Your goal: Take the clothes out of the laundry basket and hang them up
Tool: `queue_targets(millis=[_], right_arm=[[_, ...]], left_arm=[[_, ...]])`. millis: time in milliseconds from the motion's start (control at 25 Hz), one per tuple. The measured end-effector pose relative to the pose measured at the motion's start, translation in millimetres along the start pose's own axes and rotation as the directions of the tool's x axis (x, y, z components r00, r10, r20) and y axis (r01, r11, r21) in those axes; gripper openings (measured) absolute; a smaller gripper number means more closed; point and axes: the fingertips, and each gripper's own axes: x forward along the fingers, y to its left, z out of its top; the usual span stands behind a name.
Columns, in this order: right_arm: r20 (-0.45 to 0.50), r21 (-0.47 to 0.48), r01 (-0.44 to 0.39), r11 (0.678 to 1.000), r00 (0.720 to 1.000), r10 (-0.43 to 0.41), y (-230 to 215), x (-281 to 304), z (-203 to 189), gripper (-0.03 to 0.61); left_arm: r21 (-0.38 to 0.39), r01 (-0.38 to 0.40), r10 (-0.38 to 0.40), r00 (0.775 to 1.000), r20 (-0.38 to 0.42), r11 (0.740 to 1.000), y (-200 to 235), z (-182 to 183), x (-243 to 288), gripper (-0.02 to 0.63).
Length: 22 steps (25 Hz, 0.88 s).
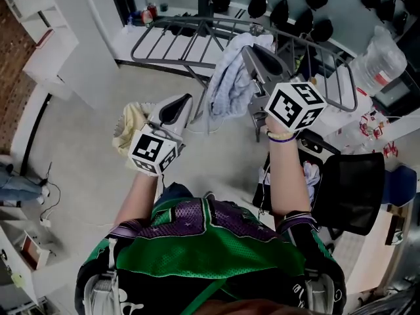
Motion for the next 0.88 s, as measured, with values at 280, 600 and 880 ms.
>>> queue_targets(millis=[280,600,880], right_arm=[[0.039,0.026,0.065,0.998,0.997,-0.066,-49.3,-12.0,3.8,0.037],[0.007,0.005,0.174,0.985,0.985,-0.174,-122.3,-5.7,-1.2,0.037],[0.042,-0.01,0.253,0.967,0.967,-0.252,-192.9,34.1,32.4,0.037]], left_arm=[[0.018,0.035,-0.034,0.998,-0.05,0.999,5.6,-20.6,33.6,0.018],[-0.03,0.113,-0.113,0.994,-0.011,0.993,38.9,-46.1,123.6,0.018],[-0.027,0.208,-0.207,0.978,0.026,0.978,76.6,-43.8,218.7,0.018]])
